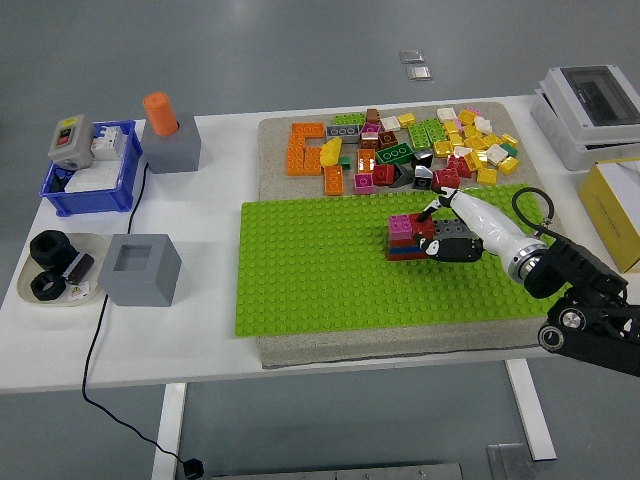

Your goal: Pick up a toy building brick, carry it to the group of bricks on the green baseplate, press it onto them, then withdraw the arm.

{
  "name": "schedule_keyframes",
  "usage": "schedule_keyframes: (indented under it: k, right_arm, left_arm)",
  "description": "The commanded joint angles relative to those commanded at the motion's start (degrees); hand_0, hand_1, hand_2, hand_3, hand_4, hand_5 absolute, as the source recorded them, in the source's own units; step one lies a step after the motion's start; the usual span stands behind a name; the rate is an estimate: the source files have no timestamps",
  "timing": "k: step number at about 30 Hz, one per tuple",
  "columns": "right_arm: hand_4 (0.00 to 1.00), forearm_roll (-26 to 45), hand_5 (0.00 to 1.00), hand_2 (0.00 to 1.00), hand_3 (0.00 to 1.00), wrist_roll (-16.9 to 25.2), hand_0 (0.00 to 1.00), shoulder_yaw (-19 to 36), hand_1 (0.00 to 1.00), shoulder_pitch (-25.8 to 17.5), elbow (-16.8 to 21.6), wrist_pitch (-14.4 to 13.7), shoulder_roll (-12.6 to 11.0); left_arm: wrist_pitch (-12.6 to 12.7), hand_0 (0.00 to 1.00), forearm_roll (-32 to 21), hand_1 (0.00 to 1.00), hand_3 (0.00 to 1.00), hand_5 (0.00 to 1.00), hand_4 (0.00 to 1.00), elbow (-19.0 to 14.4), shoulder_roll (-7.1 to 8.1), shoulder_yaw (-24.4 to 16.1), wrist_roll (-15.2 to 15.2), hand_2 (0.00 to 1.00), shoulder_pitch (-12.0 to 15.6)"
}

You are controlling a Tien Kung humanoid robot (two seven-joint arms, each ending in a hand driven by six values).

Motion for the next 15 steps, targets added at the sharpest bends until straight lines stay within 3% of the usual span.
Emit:
schedule_keyframes:
  k: [15]
  right_arm:
    - [0.668,1.64,0.402,0.998,0.604,0.78,0.972,-0.46,0.998,-0.2,-0.57,0.17,0.44]
  left_arm:
    - [0.08,0.819,0.29,0.799,0.756,0.577,0.857,-0.02,0.08,-0.18,0.02,0.754,0.23]
